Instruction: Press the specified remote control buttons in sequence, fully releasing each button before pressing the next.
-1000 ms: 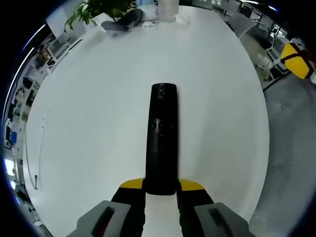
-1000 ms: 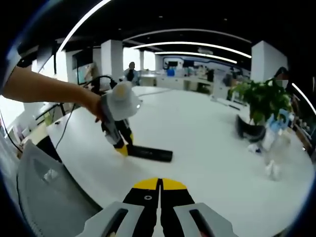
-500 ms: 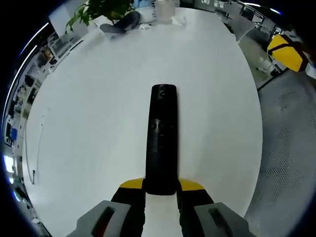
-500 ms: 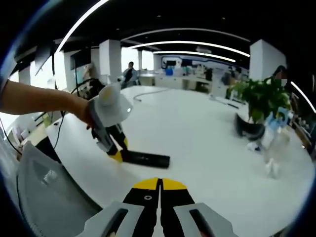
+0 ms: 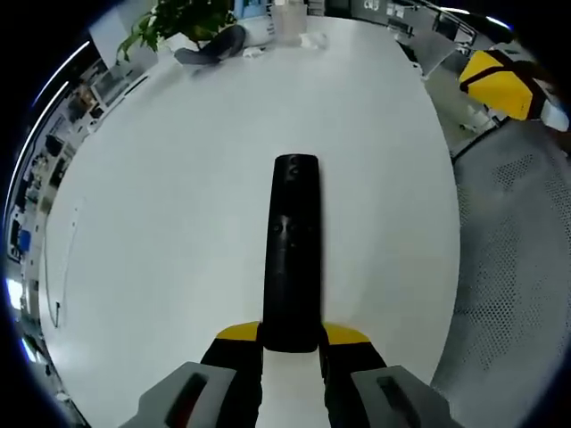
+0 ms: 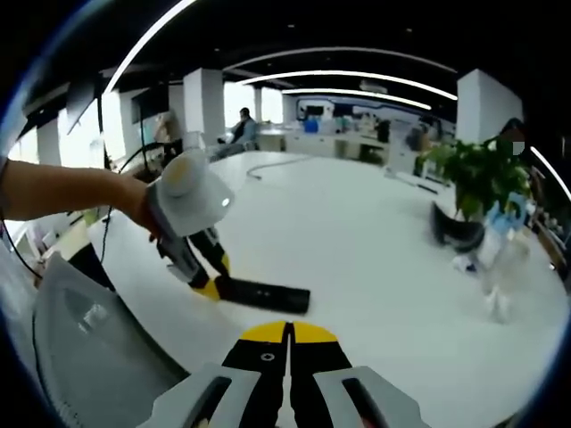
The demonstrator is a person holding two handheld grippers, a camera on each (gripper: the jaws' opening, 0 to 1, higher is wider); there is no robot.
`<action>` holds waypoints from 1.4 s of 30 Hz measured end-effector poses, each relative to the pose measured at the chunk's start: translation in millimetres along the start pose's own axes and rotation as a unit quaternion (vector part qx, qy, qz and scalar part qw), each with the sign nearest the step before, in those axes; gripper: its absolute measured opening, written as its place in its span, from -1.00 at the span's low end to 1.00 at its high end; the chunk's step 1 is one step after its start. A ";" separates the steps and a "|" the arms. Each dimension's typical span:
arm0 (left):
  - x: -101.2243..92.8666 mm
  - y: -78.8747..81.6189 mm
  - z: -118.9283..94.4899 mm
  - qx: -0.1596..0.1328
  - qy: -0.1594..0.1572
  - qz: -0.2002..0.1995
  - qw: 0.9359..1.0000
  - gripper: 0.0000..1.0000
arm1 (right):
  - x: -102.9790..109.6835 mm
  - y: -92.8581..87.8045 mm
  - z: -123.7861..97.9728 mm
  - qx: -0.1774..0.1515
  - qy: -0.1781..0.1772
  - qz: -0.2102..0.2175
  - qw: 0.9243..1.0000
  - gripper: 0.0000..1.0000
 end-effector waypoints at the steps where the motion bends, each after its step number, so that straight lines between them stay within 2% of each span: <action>1: -0.7 -0.4 -0.1 -0.002 0.000 -0.001 1.000 -0.53 | 0.0 -0.2 0.3 0.000 0.000 -0.001 1.000 -1.00; 27: -31.7 -5.7 -3.3 -0.012 -0.005 0.007 1.000 -0.53 | 2.5 -2.5 1.7 0.015 0.001 -0.005 1.000 -1.00; 42: -49.3 -4.8 -4.8 0.002 -0.013 0.023 1.000 -0.52 | 0.6 0.4 -1.5 -0.001 0.006 0.012 1.000 -1.00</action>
Point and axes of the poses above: the point that each gripper's makers call its tool centre point, and the gripper's own axes: z roughly forward along the fingers, x roughly to its left, y roughly out of its top, the point moved 10 cm from there along -z, roughly backward along the fingers, and after that the axes turned 8 degrees about -x, right-handed, at the moved point
